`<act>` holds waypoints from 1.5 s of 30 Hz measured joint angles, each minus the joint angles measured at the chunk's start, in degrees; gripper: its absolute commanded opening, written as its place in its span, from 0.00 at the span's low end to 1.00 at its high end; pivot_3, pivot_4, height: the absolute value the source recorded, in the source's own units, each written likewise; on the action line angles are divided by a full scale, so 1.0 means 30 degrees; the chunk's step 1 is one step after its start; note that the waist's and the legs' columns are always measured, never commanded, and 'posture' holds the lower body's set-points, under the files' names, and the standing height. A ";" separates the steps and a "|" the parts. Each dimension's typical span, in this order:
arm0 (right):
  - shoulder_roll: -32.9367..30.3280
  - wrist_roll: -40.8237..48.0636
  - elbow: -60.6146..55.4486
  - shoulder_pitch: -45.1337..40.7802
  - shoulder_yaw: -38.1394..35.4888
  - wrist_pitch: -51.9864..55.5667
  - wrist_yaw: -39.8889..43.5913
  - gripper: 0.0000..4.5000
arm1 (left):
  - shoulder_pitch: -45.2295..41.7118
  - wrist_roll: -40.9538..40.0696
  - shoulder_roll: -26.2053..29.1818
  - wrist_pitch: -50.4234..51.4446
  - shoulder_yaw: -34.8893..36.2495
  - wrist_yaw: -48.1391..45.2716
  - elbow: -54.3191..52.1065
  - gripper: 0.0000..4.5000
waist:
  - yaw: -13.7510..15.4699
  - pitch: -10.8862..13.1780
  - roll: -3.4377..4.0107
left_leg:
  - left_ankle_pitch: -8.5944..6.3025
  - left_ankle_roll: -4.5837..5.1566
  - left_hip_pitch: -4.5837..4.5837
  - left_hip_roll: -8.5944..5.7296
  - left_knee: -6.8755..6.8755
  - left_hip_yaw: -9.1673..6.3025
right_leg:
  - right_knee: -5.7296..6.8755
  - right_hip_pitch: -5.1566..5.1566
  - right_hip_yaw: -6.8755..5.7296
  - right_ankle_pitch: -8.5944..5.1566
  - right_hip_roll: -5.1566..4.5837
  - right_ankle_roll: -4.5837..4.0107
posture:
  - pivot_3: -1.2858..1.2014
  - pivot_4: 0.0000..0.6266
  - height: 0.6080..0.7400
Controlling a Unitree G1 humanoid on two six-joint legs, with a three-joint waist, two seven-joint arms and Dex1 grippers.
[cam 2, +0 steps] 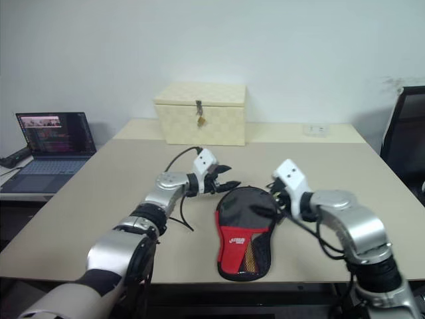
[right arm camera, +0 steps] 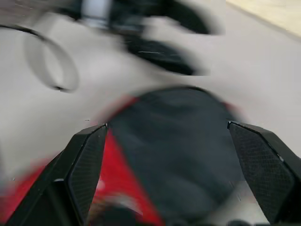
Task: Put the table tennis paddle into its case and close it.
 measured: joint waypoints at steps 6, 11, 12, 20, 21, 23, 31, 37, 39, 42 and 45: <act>-0.0960 -0.3437 0.5838 -0.0266 0.2257 -0.6829 0.0284 1.00 | 0.1075 0.0378 -0.0302 0.0805 -0.1529 -0.4316 -0.0272 0.78 | -0.0412 0.0013 0.0012 | -0.0012 0.0023 0.0003 0.0028 -0.0008 0.0059 | -0.0009 -0.0020 0.0063 0.0004 0.0033 -0.0008 | 0.52 0.24 1.00; 0.0111 -0.5233 0.9820 -0.1020 0.3400 -1.0587 0.0228 1.00 | 0.1364 0.0413 0.0041 0.1665 -0.1837 -0.5728 -0.0272 0.78 | -0.0514 0.0025 0.0014 | -0.0011 0.0024 0.0004 0.0034 0.0003 0.0053 | 0.0011 -0.0018 0.0064 0.0005 0.0037 -0.0008 | 0.52 0.24 1.00; 0.0406 -0.5466 1.0512 -0.1273 0.3535 -1.1235 0.0169 1.00 | 0.1363 0.0411 0.0189 0.1780 -0.1835 -0.5821 -0.0272 0.78 | -0.0516 0.0025 0.0013 | -0.0011 0.0024 0.0004 0.0034 0.0004 0.0052 | 0.0008 -0.0017 0.0064 0.0005 0.0037 -0.0008 | 0.52 0.24 1.00; 0.2596 -0.7555 1.7319 -0.3339 0.4371 -1.5190 -0.1034 1.00 | 0.1468 0.0399 0.0709 0.2228 -0.1718 -0.5447 -0.0266 0.78 | -0.0438 0.0029 0.0014 | -0.0010 0.0023 0.0002 0.0039 0.0002 0.0040 | -0.0001 -0.0013 0.0057 0.0006 0.0002 -0.0008 | 0.52 0.24 1.00; 0.2630 -0.7754 1.7915 -0.3666 0.4415 -1.5597 -0.1025 1.00 | 0.1506 0.0400 0.0770 0.2274 -0.1716 -0.5448 -0.0267 0.78 | -0.0437 0.0029 0.0014 | -0.0010 0.0023 0.0004 0.0038 0.0003 0.0040 | 0.0000 -0.0012 0.0062 0.0008 -0.0003 -0.0005 | 0.52 0.24 1.00; 0.2813 -0.8220 1.9142 -0.4299 0.4481 -1.6240 -0.1051 1.00 | 0.1547 0.0398 0.0773 0.2357 -0.1717 -0.5463 -0.0269 0.78 | -0.0436 0.0028 0.0014 | -0.0009 0.0022 0.0012 0.0037 0.0010 0.0040 | 0.0009 -0.0004 0.0061 0.0012 -0.0007 0.0002 | 0.52 0.24 1.00; 0.3748 -0.8977 2.2267 -0.5799 0.4588 -1.7626 -0.1340 0.87 | 0.1627 0.0411 0.0724 0.2371 -0.1801 -0.5595 -0.0370 0.79 | -0.0495 0.0028 0.0014 | -0.0008 0.0020 0.0126 0.0021 0.0018 0.0047 | 0.0133 0.0045 0.0105 0.0014 -0.0005 0.0006 | 0.52 0.24 1.00; 0.3961 -0.9014 2.2627 -0.5857 0.4598 -1.7328 -0.0778 0.43 | 0.1764 0.0425 0.0568 0.2361 -0.1937 -0.5802 -0.0413 0.79 | -0.0495 0.0028 0.0014 | -0.0006 0.0020 0.0125 0.0023 0.0053 0.0043 | 0.0184 0.0044 0.0102 0.0013 -0.0015 0.0007 | 0.52 0.24 1.00; 0.3955 -0.9153 2.2617 -0.5839 0.4606 -1.7224 -0.0595 0.28 | 0.1829 0.0435 0.0564 0.2360 -0.1949 -0.5792 -0.0415 0.79 | -0.0495 0.0028 0.0015 | -0.0006 0.0020 0.0124 0.0023 0.0056 0.0039 | 0.0187 0.0044 0.0100 0.0013 -0.0018 0.0008 | 0.52 0.24 1.00; 0.3902 -0.9348 2.2452 -0.5736 0.4607 -1.6978 -0.0512 0.06 | 0.1916 0.0433 0.0542 0.2323 -0.1965 -0.5774 -0.0455 0.79 | -0.0481 0.0028 0.0014 | -0.0006 0.0019 0.0120 0.0026 0.0056 0.0034 | 0.0186 0.0043 0.0094 0.0012 -0.0022 0.0008 | 0.52 0.24 1.00; 0.3555 -0.9593 2.1861 -0.5438 0.4594 -1.6624 -0.0584 0.01 | 0.1929 0.0457 0.0390 0.2313 -0.2020 -0.5649 -0.0488 0.79 | -0.0390 0.0028 0.0015 | -0.0006 0.0020 0.0116 0.0025 0.0055 0.0034 | 0.0184 0.0043 0.0090 0.0009 -0.0036 0.0013 | 0.52 0.24 1.00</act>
